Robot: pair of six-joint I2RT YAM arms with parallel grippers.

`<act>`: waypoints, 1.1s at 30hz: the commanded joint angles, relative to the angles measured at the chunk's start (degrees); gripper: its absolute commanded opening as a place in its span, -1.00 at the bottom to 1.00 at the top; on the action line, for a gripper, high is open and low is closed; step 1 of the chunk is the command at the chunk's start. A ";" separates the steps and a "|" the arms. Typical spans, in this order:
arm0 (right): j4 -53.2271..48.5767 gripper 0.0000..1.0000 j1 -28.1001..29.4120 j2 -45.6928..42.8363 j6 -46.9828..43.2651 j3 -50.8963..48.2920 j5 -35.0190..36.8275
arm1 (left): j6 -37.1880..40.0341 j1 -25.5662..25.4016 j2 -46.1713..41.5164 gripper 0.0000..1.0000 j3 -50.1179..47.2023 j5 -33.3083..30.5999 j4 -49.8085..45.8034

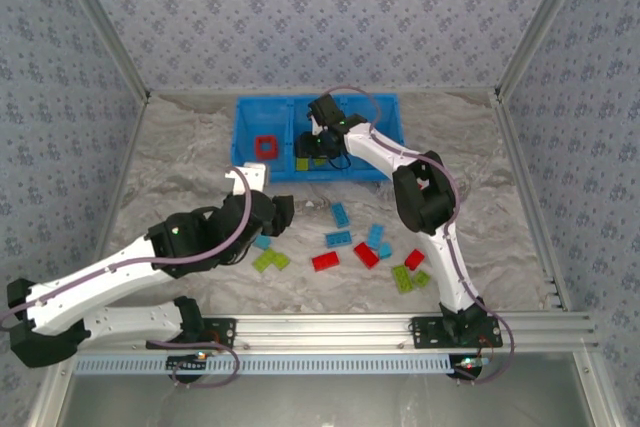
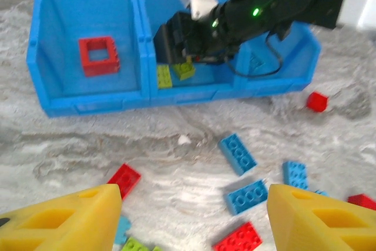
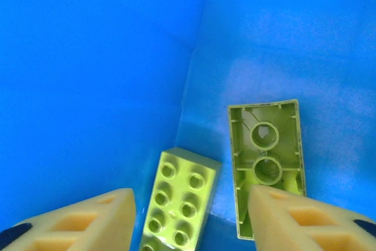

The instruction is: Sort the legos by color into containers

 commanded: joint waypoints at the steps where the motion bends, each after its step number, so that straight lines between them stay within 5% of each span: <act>1: -2.19 0.15 0.48 -3.90 -0.66 1.30 1.16 | -1.80 1.65 3.06 0.34 2.78 0.90 -7.12; 7: 1.04 -0.16 1.88 -17.09 -1.91 -5.71 6.39 | 3.26 15.68 8.67 0.30 2.87 18.64 -9.93; 15: 17.01 -0.32 8.87 -48.94 -9.54 -38.19 4.60 | 18.42 27.21 20.95 0.26 4.83 30.64 -11.59; 19: 20.16 -0.11 17.31 -65.84 -13.79 -57.90 4.00 | 24.86 27.92 31.08 0.29 8.30 28.19 -15.41; 24: 17.84 0.22 25.19 -80.59 -10.59 -69.86 4.54 | 29.86 28.65 39.40 0.36 10.86 26.77 -14.02; 33: 16.96 0.27 32.00 -83.18 -7.52 -72.91 9.32 | 32.32 32.83 46.98 0.40 11.99 35.45 -10.06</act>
